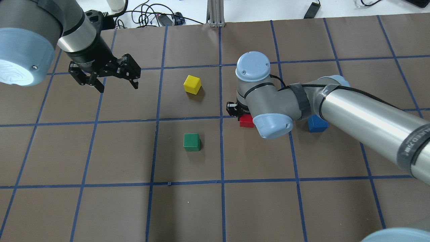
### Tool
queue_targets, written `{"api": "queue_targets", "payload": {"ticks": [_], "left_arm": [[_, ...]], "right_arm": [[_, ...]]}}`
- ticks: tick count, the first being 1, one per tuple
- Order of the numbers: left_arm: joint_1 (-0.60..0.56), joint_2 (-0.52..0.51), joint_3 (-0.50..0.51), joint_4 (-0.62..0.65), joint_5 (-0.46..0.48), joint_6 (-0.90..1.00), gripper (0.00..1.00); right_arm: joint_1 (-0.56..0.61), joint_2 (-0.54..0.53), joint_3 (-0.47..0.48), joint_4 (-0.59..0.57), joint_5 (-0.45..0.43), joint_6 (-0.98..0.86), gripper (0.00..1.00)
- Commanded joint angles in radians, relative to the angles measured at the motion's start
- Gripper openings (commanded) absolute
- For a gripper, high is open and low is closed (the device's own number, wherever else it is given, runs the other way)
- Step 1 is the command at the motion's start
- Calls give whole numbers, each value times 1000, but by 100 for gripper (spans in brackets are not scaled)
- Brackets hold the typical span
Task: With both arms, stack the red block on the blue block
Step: 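Carry the red cube with the right gripper over the blue cube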
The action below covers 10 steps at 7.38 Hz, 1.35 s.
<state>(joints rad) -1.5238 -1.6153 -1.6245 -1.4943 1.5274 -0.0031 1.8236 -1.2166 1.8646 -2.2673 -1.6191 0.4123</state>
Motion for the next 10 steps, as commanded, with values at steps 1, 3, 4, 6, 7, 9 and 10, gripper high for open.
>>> {"api": "queue_targets", "payload": {"ticks": [1, 3, 4, 6, 7, 9, 10], "left_arm": [[-1, 0, 0, 0, 0, -1, 100], [1, 0, 0, 0, 0, 0, 100], [1, 0, 0, 0, 0, -1, 100], [-1, 0, 0, 2, 0, -1, 100], [-1, 0, 0, 2, 0, -1, 100], [-3, 0, 0, 2, -1, -1, 100], [-1, 0, 0, 2, -1, -1, 100]], "right_arm": [[-171, -110, 10, 115, -2, -189, 0], [-321, -149, 18, 169, -10, -414, 0], [-383, -146, 25, 169, -7, -435, 0], [-429, -146, 83, 135, -2, -464, 0], [-429, -147, 103, 131, -4, -470, 0], [-429, -146, 122, 130, -2, -480, 0], [-429, -146, 120, 130, -4, -487, 0]]}}
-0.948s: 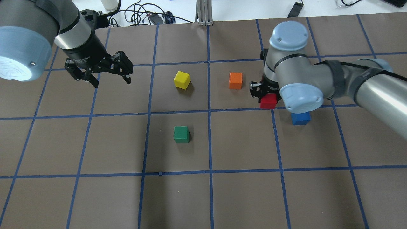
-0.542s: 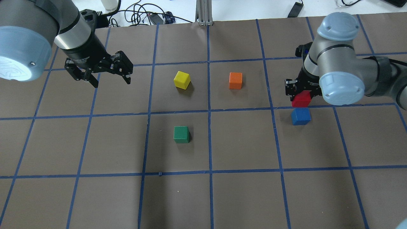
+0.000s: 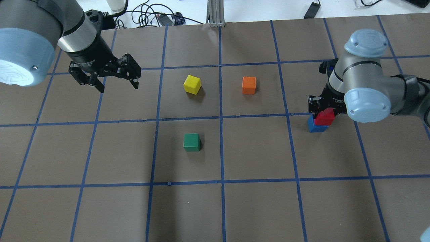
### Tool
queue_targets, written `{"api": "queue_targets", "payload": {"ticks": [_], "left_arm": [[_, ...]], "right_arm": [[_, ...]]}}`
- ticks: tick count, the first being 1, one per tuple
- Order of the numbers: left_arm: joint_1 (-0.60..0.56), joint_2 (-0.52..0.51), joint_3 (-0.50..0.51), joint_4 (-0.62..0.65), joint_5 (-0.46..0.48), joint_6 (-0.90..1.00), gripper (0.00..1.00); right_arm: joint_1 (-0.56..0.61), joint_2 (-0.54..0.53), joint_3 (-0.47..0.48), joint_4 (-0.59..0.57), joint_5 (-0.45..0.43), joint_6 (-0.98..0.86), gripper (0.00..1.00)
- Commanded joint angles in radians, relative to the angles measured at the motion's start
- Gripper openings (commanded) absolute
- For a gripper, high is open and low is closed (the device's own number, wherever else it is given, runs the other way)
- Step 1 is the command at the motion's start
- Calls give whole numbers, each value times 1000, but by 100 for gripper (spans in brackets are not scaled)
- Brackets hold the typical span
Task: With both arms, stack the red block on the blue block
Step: 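Lower the red cube onto the blue cube with the right gripper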
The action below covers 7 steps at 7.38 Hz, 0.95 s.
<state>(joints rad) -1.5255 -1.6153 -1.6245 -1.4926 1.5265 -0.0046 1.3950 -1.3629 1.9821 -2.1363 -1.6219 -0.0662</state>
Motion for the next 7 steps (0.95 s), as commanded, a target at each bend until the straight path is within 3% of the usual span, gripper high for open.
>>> {"api": "queue_targets", "payload": {"ticks": [1, 2, 7], "left_arm": [[1, 0, 0, 0, 0, 0, 100], [1, 0, 0, 0, 1, 0, 100], [-1, -2, 0, 0, -2, -2, 100]], "right_arm": [[-1, 1, 3, -1, -1, -10, 0], [-1, 2, 4, 2, -3, -17, 0], [-1, 2, 11, -27, 0, -34, 52]]}}
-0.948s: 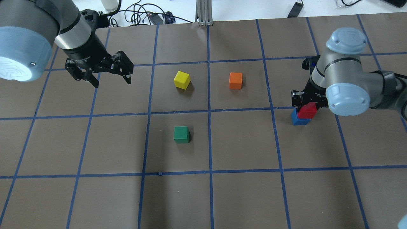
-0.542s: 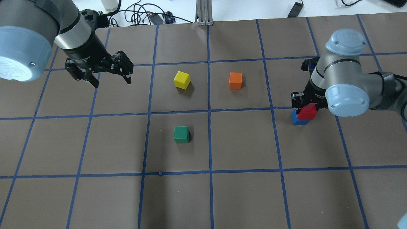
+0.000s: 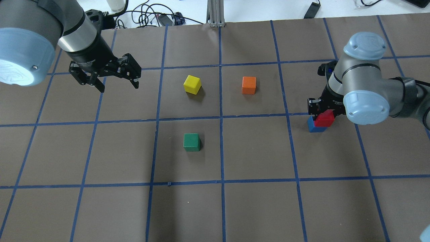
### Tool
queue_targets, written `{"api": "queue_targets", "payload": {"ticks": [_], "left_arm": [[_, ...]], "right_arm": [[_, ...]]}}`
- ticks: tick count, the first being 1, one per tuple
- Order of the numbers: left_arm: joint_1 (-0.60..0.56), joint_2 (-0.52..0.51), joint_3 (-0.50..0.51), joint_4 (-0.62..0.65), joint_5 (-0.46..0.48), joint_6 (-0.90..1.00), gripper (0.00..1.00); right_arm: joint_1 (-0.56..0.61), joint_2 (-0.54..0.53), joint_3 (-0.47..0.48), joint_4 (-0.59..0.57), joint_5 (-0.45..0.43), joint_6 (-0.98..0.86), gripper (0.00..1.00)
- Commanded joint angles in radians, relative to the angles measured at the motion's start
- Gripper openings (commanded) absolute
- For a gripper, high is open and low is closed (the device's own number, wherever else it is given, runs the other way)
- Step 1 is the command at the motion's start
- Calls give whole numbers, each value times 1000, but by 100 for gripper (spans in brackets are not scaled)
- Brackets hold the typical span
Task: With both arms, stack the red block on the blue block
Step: 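Open the right gripper and raise it off the red cube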
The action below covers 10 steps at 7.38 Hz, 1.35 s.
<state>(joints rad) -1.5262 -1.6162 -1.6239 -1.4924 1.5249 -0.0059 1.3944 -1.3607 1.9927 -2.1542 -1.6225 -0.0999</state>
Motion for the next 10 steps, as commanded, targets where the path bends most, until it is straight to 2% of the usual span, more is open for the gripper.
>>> {"api": "queue_targets", "payload": {"ticks": [1, 4, 6, 8, 10], "left_arm": [[0, -1, -1, 0, 0, 1, 100], [0, -1, -1, 1, 0, 0, 100], [0, -1, -1, 1, -2, 0, 100], [1, -1, 1, 1, -2, 1, 100], [0, -2, -1, 3, 0, -2, 100]], "right_arm": [[0, 2, 1, -9, 1, 5, 64], [0, 9, -2, -9, 1, -1, 77], [0, 2, -73, 5, -3, 3, 84], [40, -32, -190, 158, -2, 20, 89], [112, -112, -277, 317, 13, 139, 91]]}}
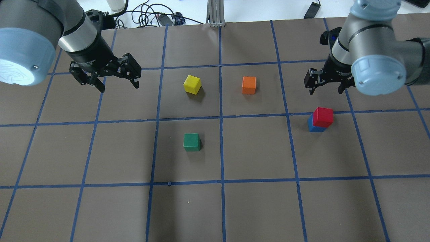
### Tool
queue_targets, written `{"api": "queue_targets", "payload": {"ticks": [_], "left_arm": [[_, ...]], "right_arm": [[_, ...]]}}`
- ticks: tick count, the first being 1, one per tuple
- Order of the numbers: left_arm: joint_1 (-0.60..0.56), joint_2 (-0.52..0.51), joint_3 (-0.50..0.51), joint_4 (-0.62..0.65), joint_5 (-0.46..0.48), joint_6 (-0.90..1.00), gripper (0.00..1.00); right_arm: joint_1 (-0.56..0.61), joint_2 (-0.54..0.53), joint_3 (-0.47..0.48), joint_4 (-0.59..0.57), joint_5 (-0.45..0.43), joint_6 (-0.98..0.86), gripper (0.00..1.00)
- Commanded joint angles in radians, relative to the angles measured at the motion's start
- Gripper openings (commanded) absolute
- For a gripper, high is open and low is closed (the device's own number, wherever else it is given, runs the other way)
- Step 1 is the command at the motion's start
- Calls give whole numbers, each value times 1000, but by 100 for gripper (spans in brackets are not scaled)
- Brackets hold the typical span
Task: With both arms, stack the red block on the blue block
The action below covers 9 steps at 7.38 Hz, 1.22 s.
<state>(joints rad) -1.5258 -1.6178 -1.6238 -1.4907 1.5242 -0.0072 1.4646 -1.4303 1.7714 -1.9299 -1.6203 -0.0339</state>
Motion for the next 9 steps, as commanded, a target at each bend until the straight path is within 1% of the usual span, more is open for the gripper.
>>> {"api": "queue_targets", "payload": {"ticks": [1, 3, 4, 6, 9], "left_arm": [[-1, -8, 8, 18, 2, -2, 100], [-1, 3, 10, 21, 2, 0, 100], [-4, 3, 9, 23, 2, -5, 100], [-5, 4, 13, 24, 2, -5, 100], [-5, 9, 12, 39, 2, 1, 100]], "right_arm": [[65, -51, -85, 130, 10, 100, 93], [66, -79, -230, 340, 7, 98, 97], [71, -73, -240, 344, 16, 136, 100], [71, -59, -251, 301, 31, 146, 100], [71, -62, -245, 299, 31, 146, 100]]}}
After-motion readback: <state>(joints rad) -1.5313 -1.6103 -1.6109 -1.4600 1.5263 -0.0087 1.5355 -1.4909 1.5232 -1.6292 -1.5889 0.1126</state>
